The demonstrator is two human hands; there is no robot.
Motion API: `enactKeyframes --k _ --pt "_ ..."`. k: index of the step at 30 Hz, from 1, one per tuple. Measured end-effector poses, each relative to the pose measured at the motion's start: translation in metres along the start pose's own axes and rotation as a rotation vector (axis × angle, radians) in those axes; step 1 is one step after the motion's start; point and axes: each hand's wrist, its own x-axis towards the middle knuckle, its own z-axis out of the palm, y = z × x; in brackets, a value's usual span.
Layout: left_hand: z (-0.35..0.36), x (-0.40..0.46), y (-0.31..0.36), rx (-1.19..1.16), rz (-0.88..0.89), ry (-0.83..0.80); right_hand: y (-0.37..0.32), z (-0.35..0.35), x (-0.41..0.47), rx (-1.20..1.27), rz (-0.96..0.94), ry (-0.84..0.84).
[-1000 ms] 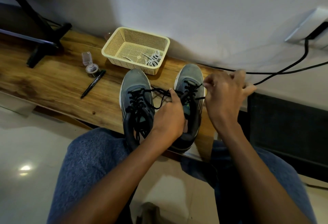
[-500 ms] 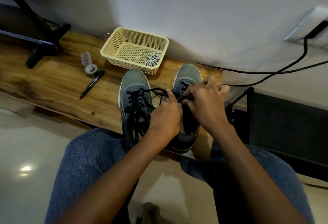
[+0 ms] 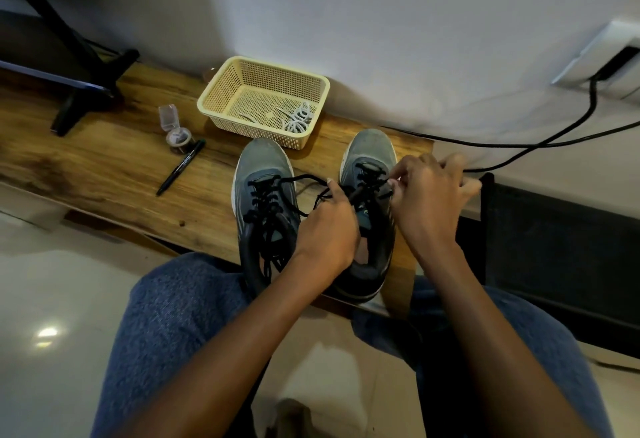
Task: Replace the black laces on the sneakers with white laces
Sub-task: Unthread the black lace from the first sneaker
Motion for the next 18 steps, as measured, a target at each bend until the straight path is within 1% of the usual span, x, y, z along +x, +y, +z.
enactKeyframes --k 3,5,7,11,12,13,15,16,17,18 --pt "-0.002 -0.001 -0.002 -0.017 0.002 -0.020 -0.002 -0.001 -0.002 0.056 -0.113 -0.181" --pt "-0.004 -0.001 -0.002 -0.016 0.003 -0.046 -0.005 -0.001 -0.004 0.015 -0.196 -0.224" --pt "-0.006 -0.001 -0.001 -0.013 -0.001 -0.068 -0.009 0.000 -0.006 -0.034 -0.234 -0.201" --pt "-0.006 -0.001 -0.001 0.016 0.003 -0.087 -0.011 0.004 -0.007 -0.066 -0.275 -0.098" --pt "-0.007 0.000 -0.002 0.008 -0.007 -0.087 -0.009 0.002 -0.004 -0.055 -0.248 -0.044" --pt "-0.008 0.000 -0.003 -0.008 -0.025 -0.086 -0.005 -0.002 0.000 -0.037 -0.180 0.022" --pt "-0.009 0.001 -0.006 -0.023 -0.062 -0.089 0.009 -0.015 0.010 0.043 0.013 0.151" --pt "-0.009 0.001 -0.008 -0.019 -0.070 -0.094 0.018 -0.020 0.014 0.105 0.077 0.183" --pt "-0.009 0.001 -0.009 -0.014 -0.069 -0.096 0.025 -0.023 0.016 0.171 0.097 0.170" --pt "-0.009 0.001 -0.009 -0.016 -0.064 -0.093 0.029 -0.024 0.015 0.229 0.071 0.121"
